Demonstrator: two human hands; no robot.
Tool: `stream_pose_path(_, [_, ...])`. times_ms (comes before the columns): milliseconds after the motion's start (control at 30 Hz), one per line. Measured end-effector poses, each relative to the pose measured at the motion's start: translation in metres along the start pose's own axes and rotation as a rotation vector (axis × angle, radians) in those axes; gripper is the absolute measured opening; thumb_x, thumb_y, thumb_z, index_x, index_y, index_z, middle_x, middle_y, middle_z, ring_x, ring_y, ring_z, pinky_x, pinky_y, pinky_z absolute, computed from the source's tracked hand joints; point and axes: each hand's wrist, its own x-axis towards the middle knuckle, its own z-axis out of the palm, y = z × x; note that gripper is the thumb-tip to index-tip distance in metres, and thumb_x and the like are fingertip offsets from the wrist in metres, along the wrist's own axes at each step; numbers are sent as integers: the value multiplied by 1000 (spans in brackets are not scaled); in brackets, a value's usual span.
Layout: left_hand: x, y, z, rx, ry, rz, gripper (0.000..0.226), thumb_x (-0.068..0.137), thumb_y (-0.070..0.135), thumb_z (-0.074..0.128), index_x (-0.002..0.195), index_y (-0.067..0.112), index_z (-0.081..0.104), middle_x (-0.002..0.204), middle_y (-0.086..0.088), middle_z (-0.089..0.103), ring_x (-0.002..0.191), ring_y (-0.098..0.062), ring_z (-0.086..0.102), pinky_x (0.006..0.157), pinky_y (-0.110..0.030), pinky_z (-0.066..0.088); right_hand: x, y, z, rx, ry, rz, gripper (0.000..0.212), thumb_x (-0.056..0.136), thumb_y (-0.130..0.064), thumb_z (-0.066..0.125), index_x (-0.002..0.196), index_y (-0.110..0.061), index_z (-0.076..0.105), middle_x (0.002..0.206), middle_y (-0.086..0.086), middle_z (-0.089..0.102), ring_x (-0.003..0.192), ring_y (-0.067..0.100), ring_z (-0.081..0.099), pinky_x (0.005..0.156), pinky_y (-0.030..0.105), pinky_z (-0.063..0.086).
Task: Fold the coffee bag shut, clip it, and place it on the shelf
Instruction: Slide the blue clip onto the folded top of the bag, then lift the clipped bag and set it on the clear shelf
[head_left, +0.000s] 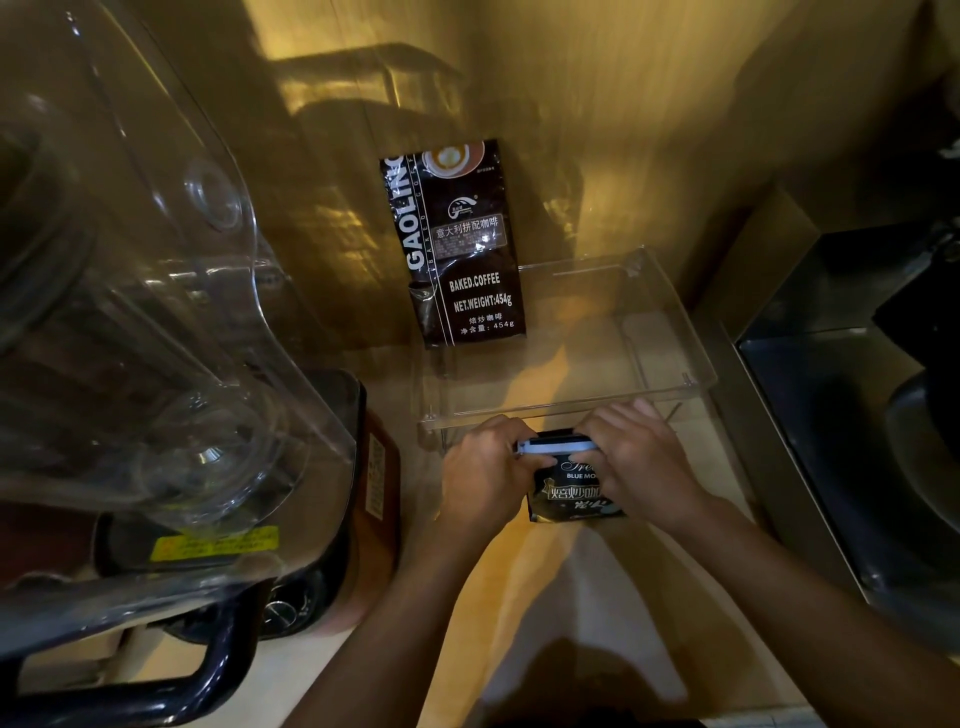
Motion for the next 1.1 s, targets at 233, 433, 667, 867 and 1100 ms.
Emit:
stream_pose_path(233, [-1, -10, 9, -195, -73, 9, 29, 69, 16, 77, 93, 11, 61, 95, -5, 61, 91, -15, 51, 75, -21, 38, -4, 5, -4, 11, -64, 26, 22, 70, -17, 74, 86, -8, 62, 79, 7, 67, 74, 25, 62, 74, 29, 32])
stream_pose_path(433, [-10, -19, 22, -559, -236, -198, 54, 63, 15, 80, 108, 27, 54, 113, 10, 53, 106, -2, 45, 82, -6, 38, -14, 15, -11, 125, -135, 100, 41, 74, -36, 70, 108, -17, 58, 103, 0, 65, 96, 20, 55, 82, 31, 30])
stream_pose_path(667, [-15, -40, 36, -800, -314, -360, 63, 60, 16, 83, 105, 48, 53, 122, 11, 55, 122, -16, 44, 98, -36, 37, -42, 42, -5, 819, -114, 550, 72, 55, -40, 82, 114, -50, 42, 121, -17, 47, 110, 3, 44, 82, 11, 39])
stream_pose_path(867, [-18, -39, 49, -712, -386, -393, 80, 55, 18, 83, 124, 25, 42, 129, -1, 53, 123, -19, 44, 106, -52, 33, -56, 50, 24, 1145, -242, 701, 84, 52, -21, 86, 115, -50, 39, 119, -12, 52, 109, 4, 49, 68, 17, 51])
stream_pose_path(1100, [-17, -38, 64, -649, -417, -349, 83, 56, -3, 80, 114, 41, 40, 121, 5, 53, 119, -18, 47, 96, -36, 47, -56, 44, 57, 1190, -264, 713, 74, 60, 15, 73, 121, -11, 40, 122, 13, 54, 112, 21, 53, 86, 30, 51])
